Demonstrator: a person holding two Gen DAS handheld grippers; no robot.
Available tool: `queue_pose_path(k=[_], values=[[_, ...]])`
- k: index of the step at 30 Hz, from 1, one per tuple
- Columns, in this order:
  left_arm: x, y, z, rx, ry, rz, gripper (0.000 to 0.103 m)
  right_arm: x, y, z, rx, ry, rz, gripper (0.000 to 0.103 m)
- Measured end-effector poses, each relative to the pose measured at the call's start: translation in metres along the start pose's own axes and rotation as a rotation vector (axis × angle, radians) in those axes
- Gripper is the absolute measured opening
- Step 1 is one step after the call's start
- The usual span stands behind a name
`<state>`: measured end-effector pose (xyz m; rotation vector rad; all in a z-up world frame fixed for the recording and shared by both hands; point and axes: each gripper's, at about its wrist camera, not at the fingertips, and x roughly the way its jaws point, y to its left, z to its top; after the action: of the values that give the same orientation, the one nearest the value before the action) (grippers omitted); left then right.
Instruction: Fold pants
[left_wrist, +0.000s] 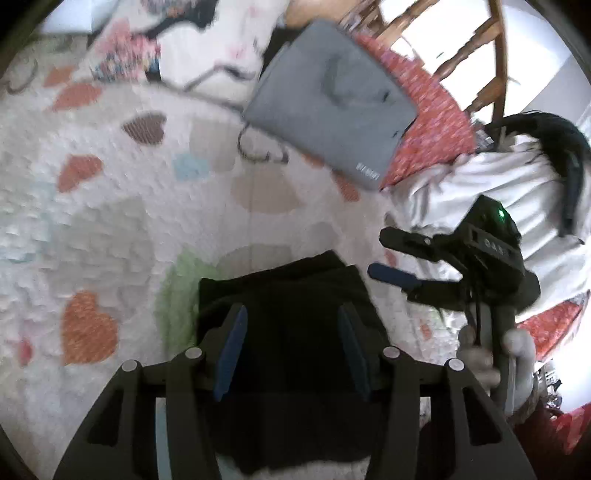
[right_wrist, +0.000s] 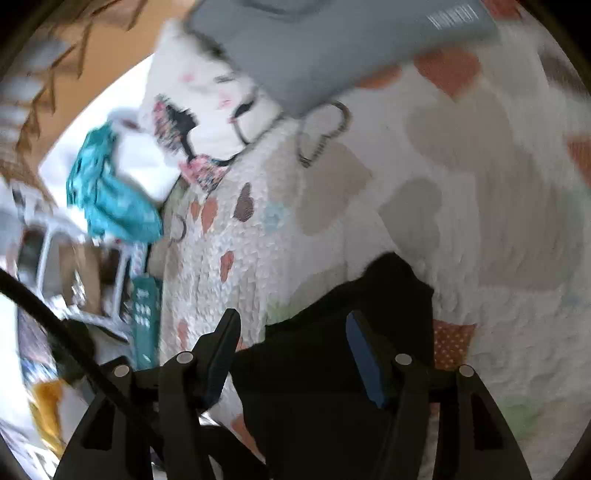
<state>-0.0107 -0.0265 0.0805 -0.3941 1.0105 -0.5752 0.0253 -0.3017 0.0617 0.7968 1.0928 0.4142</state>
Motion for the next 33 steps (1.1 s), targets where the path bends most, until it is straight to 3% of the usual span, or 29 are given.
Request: queue_pose_path(k=[2, 6, 10, 14, 18, 22, 26, 29, 33], values=[[0.025, 0.011, 0.003, -0.031, 0.035, 0.065, 0.049, 0.016, -0.018, 0.001, 0.043, -0.006, -0.050, 0.064], [0.042, 0.024, 0.002, -0.049, 0.026, 0.073, 0.050, 0.034, -0.039, 0.003, 0.076, -0.005, -0.071, 0.062], [0.032, 0.029, 0.008, -0.083, 0.030, 0.037, 0.050, 0.021, -0.015, -0.002, -0.045, -0.036, -0.130, 0.063], [0.004, 0.033, -0.001, -0.142, 0.007, 0.004, 0.050, -0.018, 0.002, -0.040, -0.143, -0.059, -0.073, 0.063], [-0.016, 0.029, -0.026, -0.133, -0.010, 0.014, 0.050, -0.042, -0.003, -0.095, -0.175, -0.039, -0.034, 0.063], [-0.017, 0.021, -0.053, -0.117, -0.010, 0.003, 0.051, -0.044, -0.019, -0.134, -0.200, -0.055, -0.127, 0.065], [0.009, 0.015, -0.068, -0.082, 0.052, 0.096, 0.051, -0.026, -0.044, -0.137, -0.120, -0.038, -0.172, 0.069], [0.005, 0.007, -0.068, -0.033, 0.040, 0.126, 0.051, -0.026, -0.048, -0.136, -0.102, -0.041, -0.157, 0.069], [-0.023, -0.001, -0.062, -0.003, -0.032, 0.145, 0.051, -0.056, -0.025, -0.140, -0.189, -0.139, -0.166, 0.069]])
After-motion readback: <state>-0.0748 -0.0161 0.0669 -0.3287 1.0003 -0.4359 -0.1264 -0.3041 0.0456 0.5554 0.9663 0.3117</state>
